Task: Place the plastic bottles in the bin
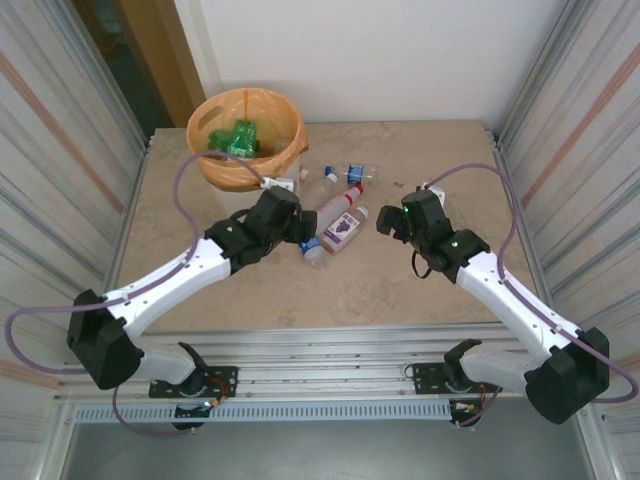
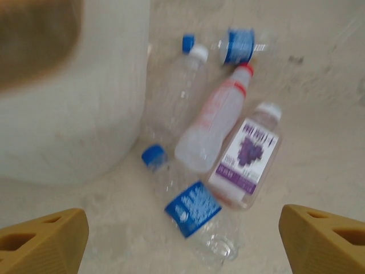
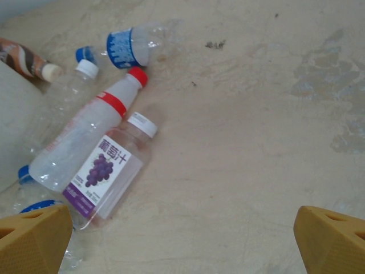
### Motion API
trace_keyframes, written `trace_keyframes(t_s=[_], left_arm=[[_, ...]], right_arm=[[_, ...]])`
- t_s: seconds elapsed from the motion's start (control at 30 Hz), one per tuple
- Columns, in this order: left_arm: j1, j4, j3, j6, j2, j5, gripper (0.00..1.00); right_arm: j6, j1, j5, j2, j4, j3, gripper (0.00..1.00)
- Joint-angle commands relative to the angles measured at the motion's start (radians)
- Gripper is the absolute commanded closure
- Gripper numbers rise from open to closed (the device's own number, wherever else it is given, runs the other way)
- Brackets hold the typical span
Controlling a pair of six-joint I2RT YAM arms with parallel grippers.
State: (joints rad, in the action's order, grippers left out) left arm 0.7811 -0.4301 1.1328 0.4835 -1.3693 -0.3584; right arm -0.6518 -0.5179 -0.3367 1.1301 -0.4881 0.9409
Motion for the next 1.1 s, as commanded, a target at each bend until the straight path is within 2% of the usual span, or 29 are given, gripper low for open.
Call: trace_keyframes(t_s=[0.0, 0.4, 1.07], left_arm=[[0.004, 0.053, -0.053, 0.139, -0.039, 0.049, 0.14], [-0.017, 0.159, -0.069, 0.221, -0.223, 0.127, 0.17], [-0.051, 0.166, -0.003, 0.237, -0.424, 0.168, 0.19]], right_arm=[[-0.031, 0.013, -0.003, 0.014, -0.054, 0.047, 0.02], [-0.036, 0.027, 0.019, 0.047, -0.060, 0.059, 0.02], [-0.029, 0.034, 0.070, 0.087, -0.020, 0.058, 0.02]])
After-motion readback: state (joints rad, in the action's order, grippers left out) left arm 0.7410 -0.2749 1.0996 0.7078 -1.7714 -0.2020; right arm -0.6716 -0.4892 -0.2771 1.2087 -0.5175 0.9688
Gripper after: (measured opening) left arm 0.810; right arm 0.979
